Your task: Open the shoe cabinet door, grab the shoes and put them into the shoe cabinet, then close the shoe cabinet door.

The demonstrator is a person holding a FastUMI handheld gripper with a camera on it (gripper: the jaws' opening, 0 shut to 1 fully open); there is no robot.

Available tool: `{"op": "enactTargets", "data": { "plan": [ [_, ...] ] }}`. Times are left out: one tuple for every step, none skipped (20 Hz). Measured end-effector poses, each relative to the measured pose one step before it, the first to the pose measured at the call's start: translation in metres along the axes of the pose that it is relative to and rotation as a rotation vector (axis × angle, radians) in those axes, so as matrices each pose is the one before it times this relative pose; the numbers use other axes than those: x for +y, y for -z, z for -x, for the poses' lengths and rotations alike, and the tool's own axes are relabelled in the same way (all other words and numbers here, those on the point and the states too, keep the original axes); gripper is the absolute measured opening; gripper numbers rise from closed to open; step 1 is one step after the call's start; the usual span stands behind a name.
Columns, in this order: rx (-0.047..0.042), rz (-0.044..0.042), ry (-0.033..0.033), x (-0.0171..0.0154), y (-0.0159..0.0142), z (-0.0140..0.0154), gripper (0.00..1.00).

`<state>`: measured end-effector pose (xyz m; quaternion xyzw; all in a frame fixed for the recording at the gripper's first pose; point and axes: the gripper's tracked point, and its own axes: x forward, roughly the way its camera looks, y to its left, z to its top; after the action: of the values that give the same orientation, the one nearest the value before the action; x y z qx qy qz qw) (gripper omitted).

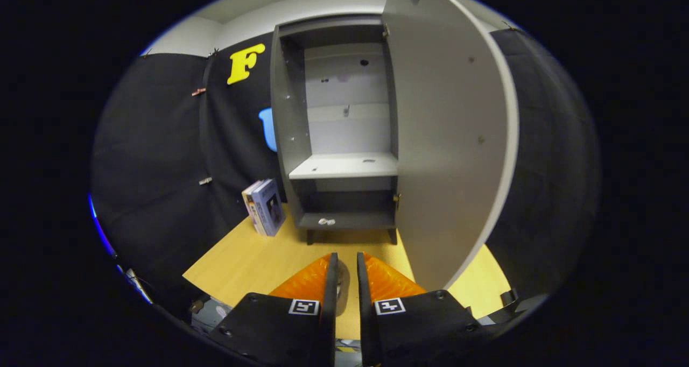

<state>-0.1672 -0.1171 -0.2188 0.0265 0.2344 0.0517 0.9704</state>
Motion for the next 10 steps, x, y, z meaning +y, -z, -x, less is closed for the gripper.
{"op": "enactTargets", "data": {
  "plan": [
    [0.02399,-0.00688,-0.00946,0.00778,0.01148,-0.00925,0.23],
    [0.02484,-0.01023,-0.00432,0.00704,0.01066,-0.00954,0.23],
    [0.02599,-0.0049,0.00228,0.00586,0.01106,-0.0109,0.23],
    [0.0235,-0.00063,0.00069,0.0063,0.00966,-0.01055,0.23],
    [0.0205,0.00247,0.0025,0.00614,0.00885,-0.01023,0.23],
    [0.01968,-0.00121,0.00159,0.00527,0.00854,-0.0111,0.23],
    [0.02233,-0.00479,0.00245,0.00509,0.00835,-0.01091,0.23],
    [0.02335,-0.00533,0.00585,0.00324,0.00955,-0.01198,0.23],
    [0.02547,-0.00425,0.00587,0.0039,0.0099,-0.01299,0.23],
    [0.02608,-0.00021,0.00552,0.00268,0.01057,-0.01266,0.23]
  ]
}}
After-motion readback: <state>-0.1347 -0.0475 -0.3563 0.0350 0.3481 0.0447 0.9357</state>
